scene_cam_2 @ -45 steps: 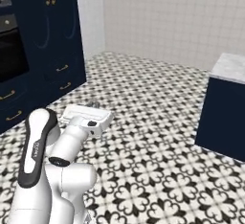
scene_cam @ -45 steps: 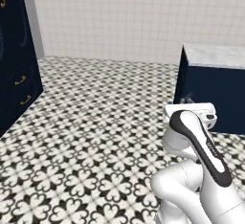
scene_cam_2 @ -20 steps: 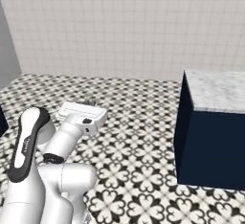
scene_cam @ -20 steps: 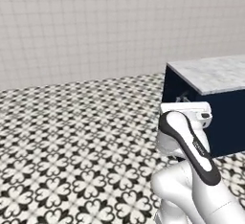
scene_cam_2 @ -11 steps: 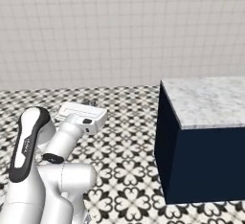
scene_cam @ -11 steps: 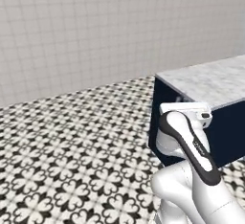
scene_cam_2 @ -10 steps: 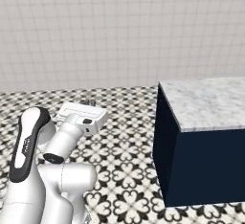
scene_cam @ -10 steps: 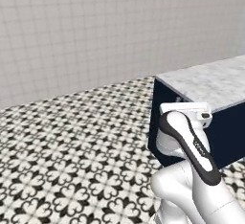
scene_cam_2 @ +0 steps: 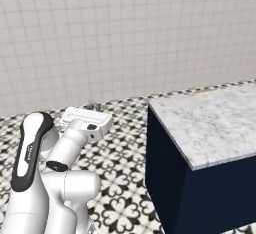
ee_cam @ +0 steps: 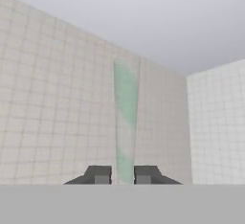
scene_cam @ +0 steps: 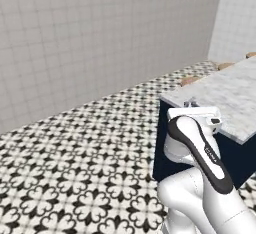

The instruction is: Take a straw from the drawer in front and place it inside the glass cup on the dining counter.

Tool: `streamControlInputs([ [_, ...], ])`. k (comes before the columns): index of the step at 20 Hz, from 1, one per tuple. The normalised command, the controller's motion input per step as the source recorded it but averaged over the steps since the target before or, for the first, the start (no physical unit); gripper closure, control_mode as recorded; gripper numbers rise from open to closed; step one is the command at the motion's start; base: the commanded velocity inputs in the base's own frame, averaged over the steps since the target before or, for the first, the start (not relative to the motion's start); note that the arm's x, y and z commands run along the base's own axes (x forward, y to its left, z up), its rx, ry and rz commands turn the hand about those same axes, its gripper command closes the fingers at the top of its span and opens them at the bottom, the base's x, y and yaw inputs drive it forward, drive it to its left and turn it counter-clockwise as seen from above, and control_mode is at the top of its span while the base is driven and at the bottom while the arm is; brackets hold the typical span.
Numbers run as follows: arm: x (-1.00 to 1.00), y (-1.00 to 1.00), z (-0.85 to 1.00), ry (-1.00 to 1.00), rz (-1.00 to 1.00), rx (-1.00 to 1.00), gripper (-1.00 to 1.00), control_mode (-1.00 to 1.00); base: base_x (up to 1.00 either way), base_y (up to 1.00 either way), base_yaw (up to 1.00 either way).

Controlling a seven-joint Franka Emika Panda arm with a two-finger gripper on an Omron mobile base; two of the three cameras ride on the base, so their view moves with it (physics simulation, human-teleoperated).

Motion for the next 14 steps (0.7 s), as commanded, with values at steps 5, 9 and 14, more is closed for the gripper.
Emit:
streamControlInputs([
  [5, 0.0, 0.0, 0.0, 0.0, 0.0, 0.0, 1.0, 1.0, 1.0, 0.87, -0.4],
  [9, 0.0, 0.0, 0.0, 0.0, 0.0, 0.0, 1.0, 1.0, 1.0, 1.0, -0.46],
  [14, 0.0, 0.0, 0.0, 0.0, 0.0, 0.0, 1.0, 1.0, 0.91, 1.0, -0.58],
])
